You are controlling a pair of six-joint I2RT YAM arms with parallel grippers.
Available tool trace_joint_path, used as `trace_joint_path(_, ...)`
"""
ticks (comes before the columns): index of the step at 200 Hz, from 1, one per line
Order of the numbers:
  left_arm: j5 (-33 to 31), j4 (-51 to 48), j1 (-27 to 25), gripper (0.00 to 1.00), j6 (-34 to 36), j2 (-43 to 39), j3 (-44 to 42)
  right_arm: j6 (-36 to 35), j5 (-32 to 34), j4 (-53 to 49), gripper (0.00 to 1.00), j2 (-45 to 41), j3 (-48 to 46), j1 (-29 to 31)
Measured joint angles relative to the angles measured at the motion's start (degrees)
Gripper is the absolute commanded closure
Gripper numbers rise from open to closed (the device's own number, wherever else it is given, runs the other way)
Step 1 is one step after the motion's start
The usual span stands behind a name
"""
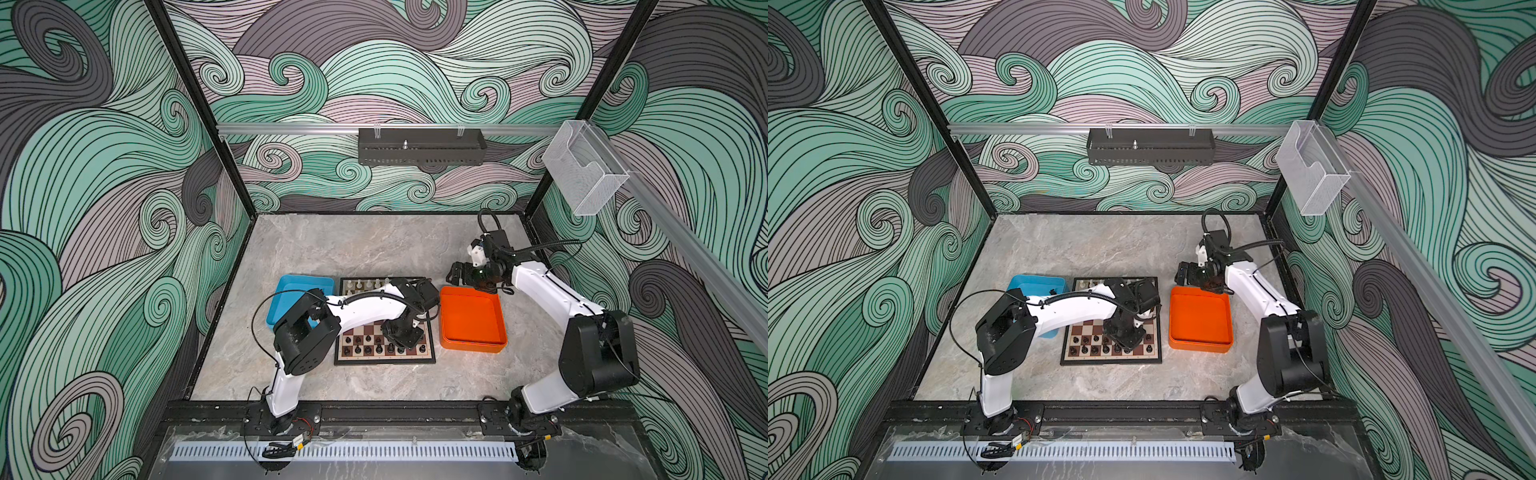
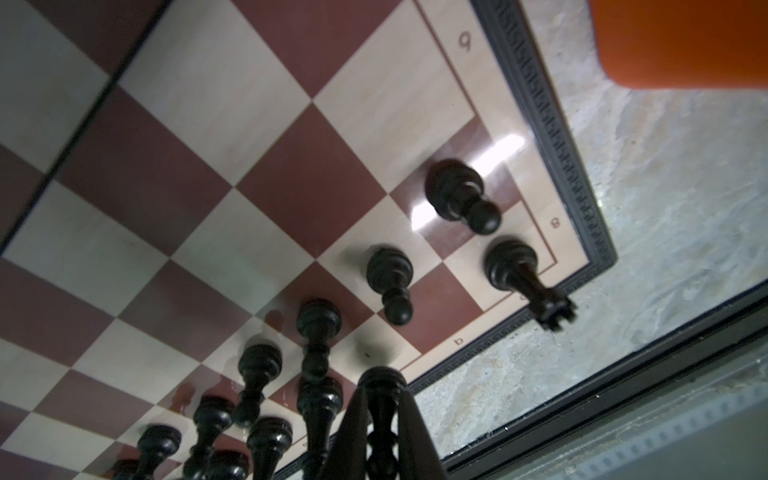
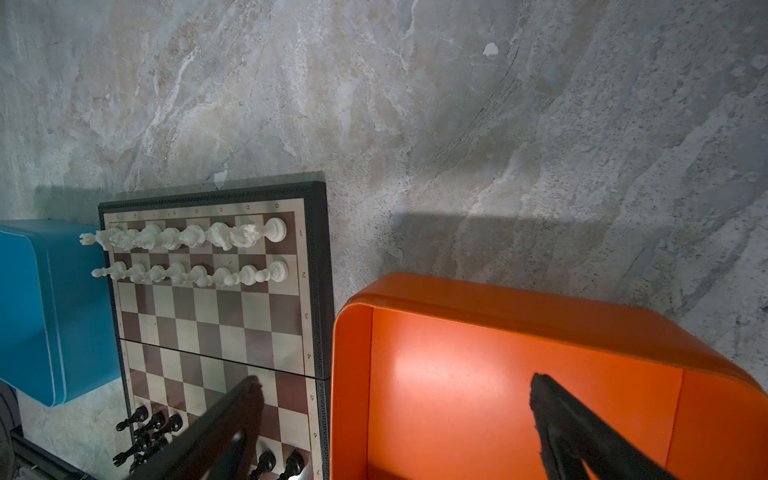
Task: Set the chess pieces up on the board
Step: 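Lower the tall black piece into the near row's end square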
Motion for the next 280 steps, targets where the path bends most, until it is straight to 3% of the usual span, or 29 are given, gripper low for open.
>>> trace_joint_path(280, -0.6, 1.6, 0.0, 0.8, 0.0, 0.1, -0.7, 0.0, 0.0, 0.0, 0.0, 0.0, -0.2, 0.0)
